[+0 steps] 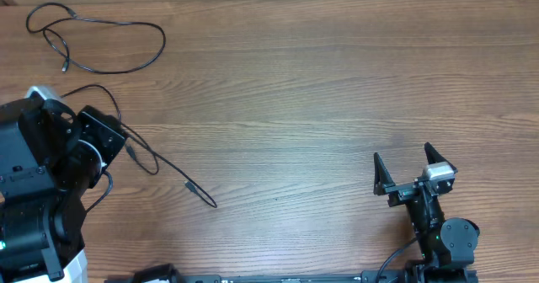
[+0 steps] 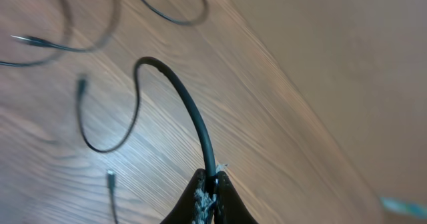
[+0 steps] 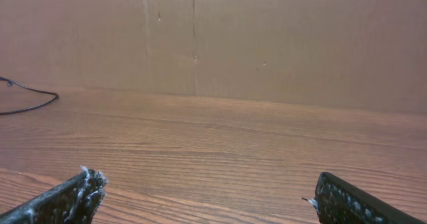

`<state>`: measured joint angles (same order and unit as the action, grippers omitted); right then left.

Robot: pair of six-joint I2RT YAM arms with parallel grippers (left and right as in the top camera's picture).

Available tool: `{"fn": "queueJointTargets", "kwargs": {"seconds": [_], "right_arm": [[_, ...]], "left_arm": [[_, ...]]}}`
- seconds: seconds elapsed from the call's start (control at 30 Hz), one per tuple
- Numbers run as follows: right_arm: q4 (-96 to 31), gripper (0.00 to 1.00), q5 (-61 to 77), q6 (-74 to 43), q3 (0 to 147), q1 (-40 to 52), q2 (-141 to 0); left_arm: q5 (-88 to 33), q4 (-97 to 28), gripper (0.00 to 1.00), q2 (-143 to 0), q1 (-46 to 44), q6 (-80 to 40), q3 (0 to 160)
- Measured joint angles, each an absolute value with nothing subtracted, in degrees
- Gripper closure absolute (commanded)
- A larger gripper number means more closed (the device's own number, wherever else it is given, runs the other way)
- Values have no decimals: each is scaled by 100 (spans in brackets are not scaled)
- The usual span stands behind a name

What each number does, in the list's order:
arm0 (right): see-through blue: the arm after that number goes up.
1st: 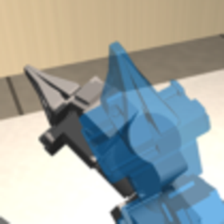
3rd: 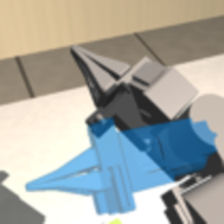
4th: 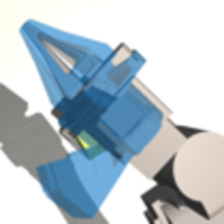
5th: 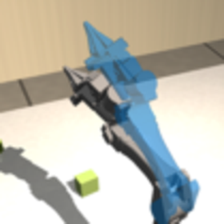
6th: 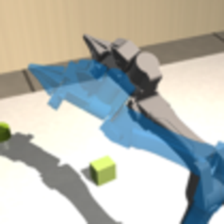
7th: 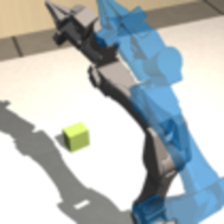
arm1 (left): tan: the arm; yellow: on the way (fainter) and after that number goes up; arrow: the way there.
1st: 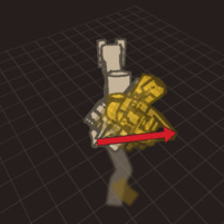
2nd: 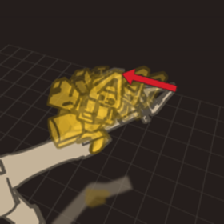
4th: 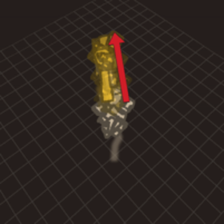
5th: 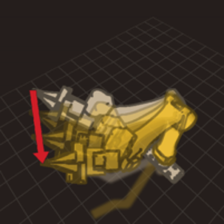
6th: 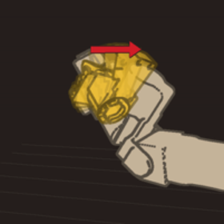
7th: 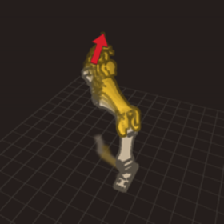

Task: Untangle cables

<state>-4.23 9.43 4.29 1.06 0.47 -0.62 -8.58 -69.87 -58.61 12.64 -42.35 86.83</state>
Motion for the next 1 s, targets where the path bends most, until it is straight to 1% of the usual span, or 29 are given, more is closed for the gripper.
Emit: {"fn": "queueJointTargets", "kwargs": {"seconds": [0.47, 0.8, 1.0], "right_arm": [[-425, 0, 945, 432, 106, 47, -62], [-427, 0, 945, 427, 106, 47, -62], [-427, 0, 943, 429, 106, 47, -62]], "left_arm": [[812, -6987, 96, -5970, 1304, -5304, 8683], [1046, -7354, 96, -6455, 2003, -5454, 8689], [1076, -7531, 95, -6807, 2241, -5454, 8694]]}}
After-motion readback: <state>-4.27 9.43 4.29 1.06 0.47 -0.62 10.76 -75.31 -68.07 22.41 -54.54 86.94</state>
